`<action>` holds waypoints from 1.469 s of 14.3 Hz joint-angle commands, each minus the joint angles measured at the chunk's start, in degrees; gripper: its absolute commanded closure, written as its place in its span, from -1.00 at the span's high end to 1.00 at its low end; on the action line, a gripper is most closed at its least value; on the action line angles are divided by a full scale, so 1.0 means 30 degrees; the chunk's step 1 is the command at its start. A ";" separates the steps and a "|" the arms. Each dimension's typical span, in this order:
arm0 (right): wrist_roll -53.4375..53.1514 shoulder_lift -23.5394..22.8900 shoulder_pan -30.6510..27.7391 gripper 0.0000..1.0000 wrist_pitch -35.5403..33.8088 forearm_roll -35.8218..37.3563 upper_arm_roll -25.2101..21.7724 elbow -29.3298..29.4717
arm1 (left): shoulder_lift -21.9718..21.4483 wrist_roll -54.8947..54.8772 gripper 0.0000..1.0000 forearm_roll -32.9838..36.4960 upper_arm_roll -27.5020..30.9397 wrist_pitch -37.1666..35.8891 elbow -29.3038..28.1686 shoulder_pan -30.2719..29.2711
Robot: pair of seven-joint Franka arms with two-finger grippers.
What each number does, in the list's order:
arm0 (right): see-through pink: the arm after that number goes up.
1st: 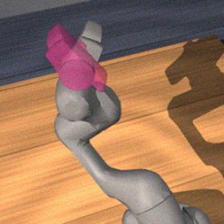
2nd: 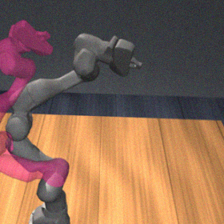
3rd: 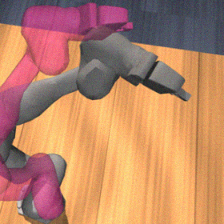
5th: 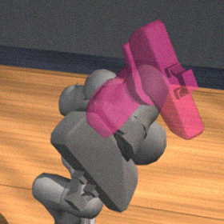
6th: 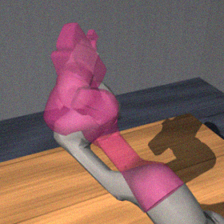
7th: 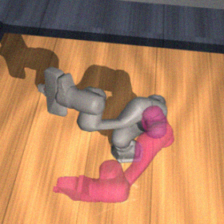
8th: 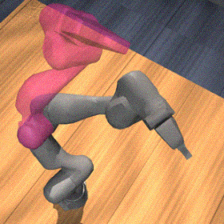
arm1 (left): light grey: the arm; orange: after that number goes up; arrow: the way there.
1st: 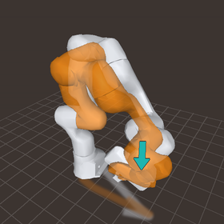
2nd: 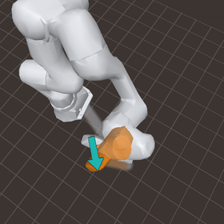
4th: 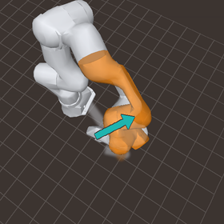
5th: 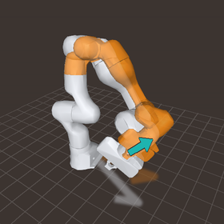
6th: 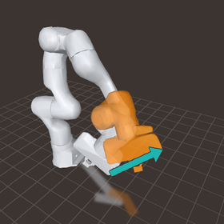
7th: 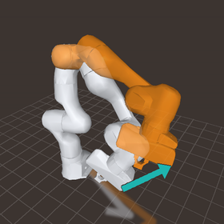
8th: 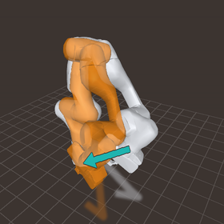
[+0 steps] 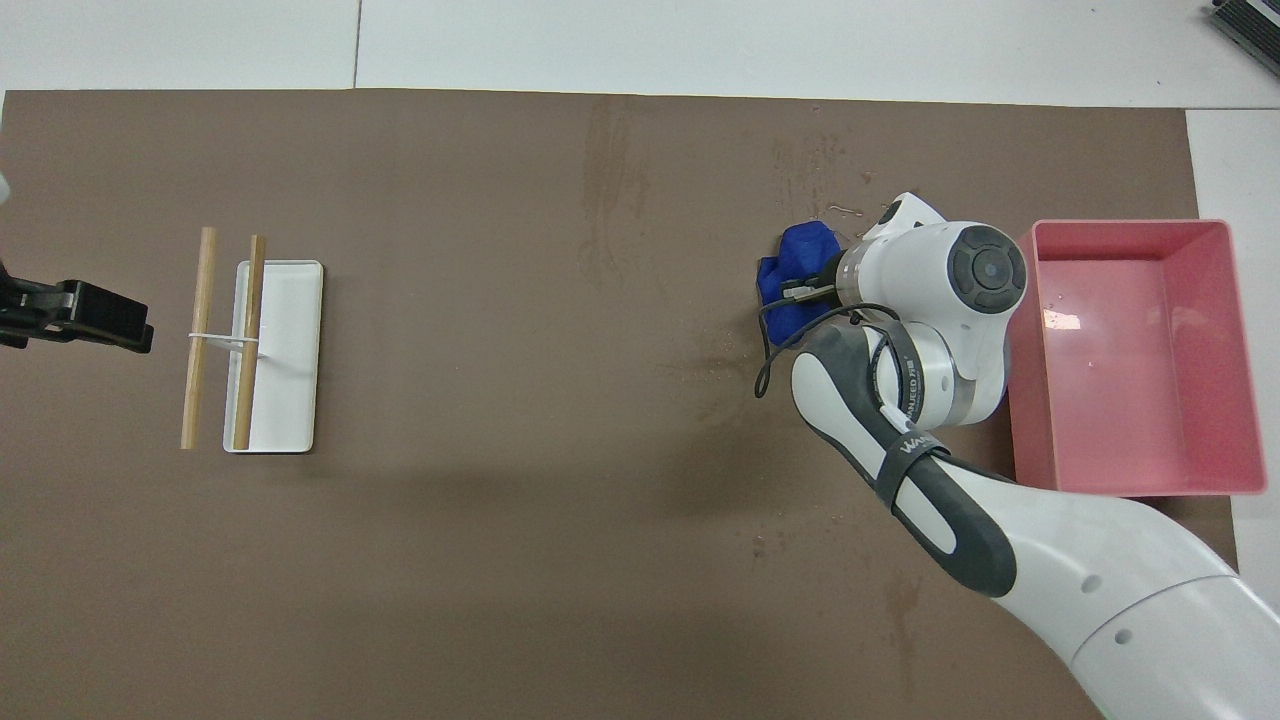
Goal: Wipe water with towel using both arms
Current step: 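Wipe the cloth across the water puddle with the right gripper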
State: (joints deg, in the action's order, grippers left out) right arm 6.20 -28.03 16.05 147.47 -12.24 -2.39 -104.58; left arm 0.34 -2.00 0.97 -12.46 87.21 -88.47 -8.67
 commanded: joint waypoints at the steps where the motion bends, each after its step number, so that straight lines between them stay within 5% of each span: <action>1: 0.0482 -0.2640 -0.0340 -1.00 0.1264 0.0388 0.0095 0.1782 | -0.0235 -0.0065 1.00 -0.0877 0.0023 -0.0121 0.0278 -0.0450; 7: 0.0512 -0.2758 -0.0574 -1.00 0.1264 0.0944 0.0095 0.1929 | -0.0525 -0.0240 1.00 -0.0704 0.0285 -0.0298 -0.0392 0.0073; 9: 0.0512 -0.2787 -0.0575 -1.00 0.1264 0.1003 0.0095 0.1929 | -0.0525 -0.0269 1.00 -0.0704 0.2796 -0.0533 -0.0304 0.2440; 21: 0.3611 -0.3548 -0.1892 -1.00 0.1090 0.3224 0.0066 0.4063 | -0.0672 -0.0240 1.00 -0.0704 0.1899 -0.0564 -0.0568 0.1718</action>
State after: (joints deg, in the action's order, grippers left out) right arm 13.34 -33.90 12.72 149.42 -6.57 -2.11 -96.39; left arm 0.00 -2.25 -0.38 -7.03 85.64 -88.48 -3.55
